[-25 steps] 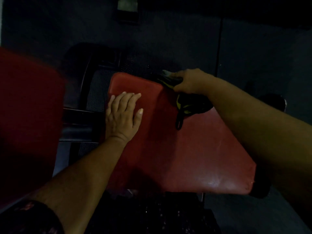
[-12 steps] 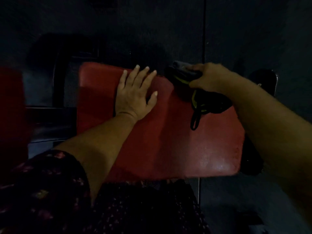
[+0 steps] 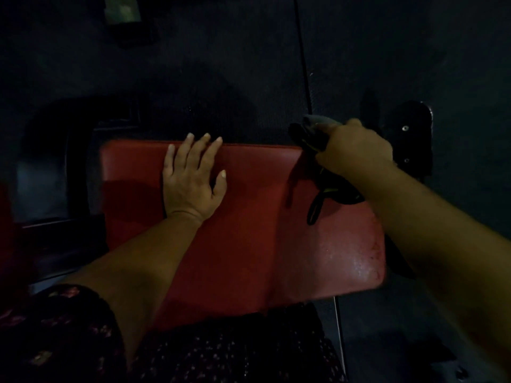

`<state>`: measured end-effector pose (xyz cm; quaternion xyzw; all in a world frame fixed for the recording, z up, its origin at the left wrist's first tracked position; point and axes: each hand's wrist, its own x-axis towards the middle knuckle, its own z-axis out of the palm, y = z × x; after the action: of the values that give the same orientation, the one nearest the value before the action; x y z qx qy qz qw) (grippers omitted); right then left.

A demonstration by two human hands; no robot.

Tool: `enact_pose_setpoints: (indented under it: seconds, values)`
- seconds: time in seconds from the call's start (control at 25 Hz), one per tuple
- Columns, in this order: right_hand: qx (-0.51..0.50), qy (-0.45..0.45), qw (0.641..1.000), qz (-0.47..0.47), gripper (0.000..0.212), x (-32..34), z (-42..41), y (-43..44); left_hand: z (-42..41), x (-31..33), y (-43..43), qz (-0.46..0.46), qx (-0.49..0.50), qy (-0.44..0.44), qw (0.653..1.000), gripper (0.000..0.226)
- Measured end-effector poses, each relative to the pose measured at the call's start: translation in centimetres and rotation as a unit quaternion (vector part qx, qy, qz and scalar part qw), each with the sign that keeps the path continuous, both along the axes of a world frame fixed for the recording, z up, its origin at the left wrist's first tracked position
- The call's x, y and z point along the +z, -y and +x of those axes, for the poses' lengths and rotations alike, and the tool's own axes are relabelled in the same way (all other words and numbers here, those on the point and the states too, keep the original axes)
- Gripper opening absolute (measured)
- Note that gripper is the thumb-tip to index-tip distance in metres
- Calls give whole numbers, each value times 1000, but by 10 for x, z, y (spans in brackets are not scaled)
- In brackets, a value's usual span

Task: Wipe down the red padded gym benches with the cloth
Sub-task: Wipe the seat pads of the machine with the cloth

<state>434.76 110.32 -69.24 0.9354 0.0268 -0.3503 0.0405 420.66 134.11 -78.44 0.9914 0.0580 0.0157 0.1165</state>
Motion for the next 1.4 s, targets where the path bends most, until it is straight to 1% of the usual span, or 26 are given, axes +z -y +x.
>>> enact_pose_setpoints:
  seconds: [0.08,0.12,0.24,0.32,0.4,0.48,0.56,0.6,0.68,0.76,0.8,0.84,0.88,0.92,0.96,1.0,1.04,1.12,1.2,1.28,1.32,1.4]
  values:
    - [-60,-24,998,-7,63,-5,14,6,0,0,1,-1,0,1,1000,57]
    - [-64,-25,998,-8,63,-4,13,7,1,1,1,0,0,1,1000,57]
    - [-20,20,1000,0,63,3,-12,17,1,2,1,5,4,-11,1000,57]
    - [-11,45,999,7,64,5,-20,30,1,3,0,7,4,-20,1000,58]
    - [-43,38,998,4,64,0,-7,43,1,4,1,10,-2,-32,999,60]
    - [-93,10,996,9,64,-4,9,52,1,4,3,23,-7,-44,999,63]
    - [-90,-3,996,9,63,-3,9,59,1,6,3,33,-14,-49,998,65]
    - [-73,0,997,12,64,-2,4,63,1,9,3,35,-32,-43,998,64]
    - [-48,12,998,29,68,1,-5,75,3,16,10,38,-105,-12,994,58]
    - [-65,15,995,75,69,1,-7,91,3,23,34,32,-202,22,979,55]
    - [-97,15,989,106,68,0,-5,99,5,25,50,22,-246,28,969,55]
    - [-161,11,975,152,67,-3,-3,107,7,27,67,12,-283,23,959,55]
    - [-248,4,947,204,64,-5,-4,113,8,26,83,6,-313,13,950,56]
    - [-332,1,909,252,60,-7,-7,116,9,24,98,4,-336,0,942,57]
    - [-386,3,878,284,57,-7,-15,117,9,21,112,6,-350,-13,937,58]
    - [-415,7,861,295,56,-7,-25,117,7,17,124,9,-354,-24,935,59]
    - [-431,14,852,298,61,-9,-38,121,4,14,136,10,-350,-30,936,60]
    - [-449,24,843,295,77,-11,-62,133,-5,9,156,20,-332,-32,943,61]
    - [-469,1,831,299,82,-15,-80,145,-11,5,164,30,-319,-18,947,61]
    - [-480,-1,824,300,85,-17,-87,148,-10,2,162,22,-318,-5,948,62]
    - [-474,6,830,293,83,-18,-86,145,-9,2,159,21,-318,-2,948,63]
    - [-427,19,863,269,75,-15,-88,138,-10,2,160,23,-321,-2,947,63]
